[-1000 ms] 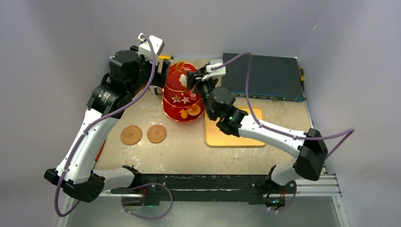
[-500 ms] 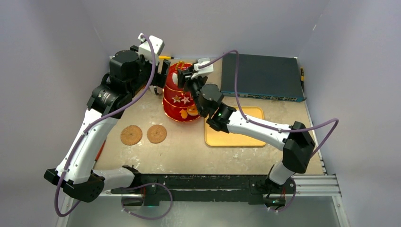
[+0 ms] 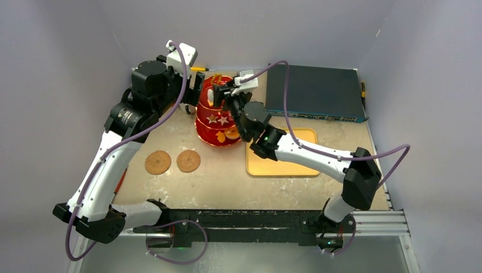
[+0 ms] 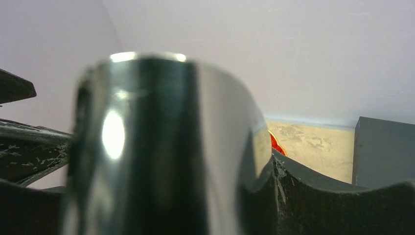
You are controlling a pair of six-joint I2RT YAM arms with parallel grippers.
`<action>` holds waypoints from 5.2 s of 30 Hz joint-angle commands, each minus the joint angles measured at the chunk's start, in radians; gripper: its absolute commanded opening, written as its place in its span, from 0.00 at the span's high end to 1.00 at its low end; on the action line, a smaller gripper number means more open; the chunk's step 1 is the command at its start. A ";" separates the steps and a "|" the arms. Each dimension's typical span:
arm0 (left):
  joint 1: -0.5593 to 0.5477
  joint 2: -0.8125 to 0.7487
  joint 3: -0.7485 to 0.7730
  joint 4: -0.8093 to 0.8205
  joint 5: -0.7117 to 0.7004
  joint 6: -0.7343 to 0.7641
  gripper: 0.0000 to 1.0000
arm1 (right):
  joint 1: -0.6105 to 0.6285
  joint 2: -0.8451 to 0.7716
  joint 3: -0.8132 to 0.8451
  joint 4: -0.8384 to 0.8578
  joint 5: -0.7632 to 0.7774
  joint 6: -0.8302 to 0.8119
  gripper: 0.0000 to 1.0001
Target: Serve the afternoon tea
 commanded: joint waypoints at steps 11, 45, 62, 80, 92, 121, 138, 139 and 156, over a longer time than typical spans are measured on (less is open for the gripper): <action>0.008 -0.022 0.029 0.015 0.001 0.000 0.23 | -0.003 -0.258 -0.163 -0.034 0.084 -0.039 0.33; 0.008 -0.002 0.024 0.023 0.020 0.006 0.23 | -0.476 -0.592 -0.834 -0.400 0.189 0.425 0.30; 0.008 0.005 0.024 0.034 0.028 0.008 0.23 | -0.522 -0.653 -0.879 -0.413 0.219 0.413 0.29; 0.007 0.012 0.043 0.032 0.018 0.015 0.23 | -0.578 -0.573 -0.851 -0.378 0.171 0.395 0.30; 0.008 0.011 0.043 0.038 0.018 0.017 0.23 | -0.577 -0.554 -0.823 -0.383 0.152 0.426 0.33; 0.008 -0.002 0.040 0.038 0.006 0.033 0.22 | -0.576 -0.458 -0.783 -0.320 0.119 0.384 0.57; 0.008 0.100 -0.026 0.152 0.153 0.029 0.35 | -0.382 -0.528 -0.668 -0.271 0.100 0.280 0.62; 0.008 0.111 -0.022 0.156 0.151 0.037 0.35 | -0.370 -0.525 -0.663 -0.266 0.096 0.281 0.62; 0.008 0.260 0.027 0.213 0.172 0.065 0.59 | -0.295 -0.551 -0.631 -0.252 0.098 0.269 0.62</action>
